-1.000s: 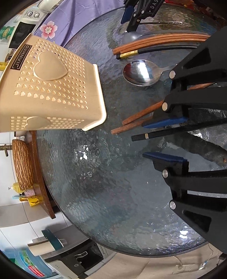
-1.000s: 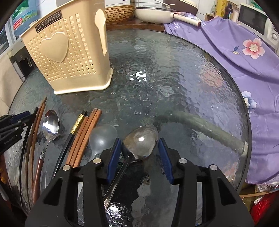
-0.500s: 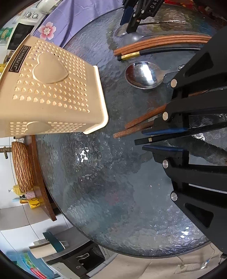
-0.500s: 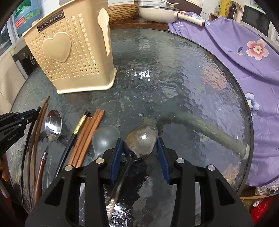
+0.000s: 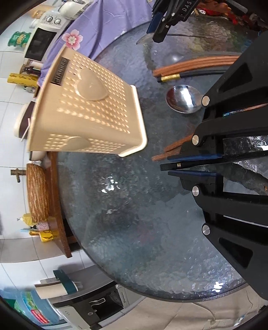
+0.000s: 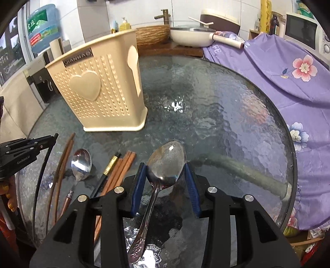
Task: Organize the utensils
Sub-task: 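Lift the metal spoon with the right gripper toward the cream caddy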
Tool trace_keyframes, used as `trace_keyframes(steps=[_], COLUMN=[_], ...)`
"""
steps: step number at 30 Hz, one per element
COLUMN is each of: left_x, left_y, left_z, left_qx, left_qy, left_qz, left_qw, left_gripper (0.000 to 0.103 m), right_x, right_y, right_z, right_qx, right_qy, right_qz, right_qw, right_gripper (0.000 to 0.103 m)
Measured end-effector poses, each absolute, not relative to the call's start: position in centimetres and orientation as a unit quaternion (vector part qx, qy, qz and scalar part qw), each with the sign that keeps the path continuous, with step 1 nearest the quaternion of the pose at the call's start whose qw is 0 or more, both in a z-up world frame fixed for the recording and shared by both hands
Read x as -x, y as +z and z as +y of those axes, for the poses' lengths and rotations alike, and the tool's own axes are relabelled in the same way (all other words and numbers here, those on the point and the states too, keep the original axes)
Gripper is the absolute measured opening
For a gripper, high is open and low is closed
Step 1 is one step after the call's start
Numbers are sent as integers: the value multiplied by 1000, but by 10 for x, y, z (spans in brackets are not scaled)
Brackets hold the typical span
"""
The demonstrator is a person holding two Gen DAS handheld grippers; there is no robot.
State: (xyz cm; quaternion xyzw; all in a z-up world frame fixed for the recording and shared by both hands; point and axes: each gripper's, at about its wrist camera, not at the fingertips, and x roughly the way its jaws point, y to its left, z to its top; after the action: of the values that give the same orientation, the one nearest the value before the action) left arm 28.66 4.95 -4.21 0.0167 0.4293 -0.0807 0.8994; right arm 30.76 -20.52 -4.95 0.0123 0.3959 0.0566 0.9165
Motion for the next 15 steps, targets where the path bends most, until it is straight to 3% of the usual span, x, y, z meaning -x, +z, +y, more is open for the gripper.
trace_keyframes(steps=[15], left_x=[-253], left_y=[40], left_z=[54], left_qx=[5], left_qy=[-88], left_qz=[321], left_qw=[943], left_gripper=[7], right_x=[-276], right_y=[3], right_z=[-201], right_qx=[1], right_qy=[82], right_qz=[299], right_qw=[951], right_gripper=[39])
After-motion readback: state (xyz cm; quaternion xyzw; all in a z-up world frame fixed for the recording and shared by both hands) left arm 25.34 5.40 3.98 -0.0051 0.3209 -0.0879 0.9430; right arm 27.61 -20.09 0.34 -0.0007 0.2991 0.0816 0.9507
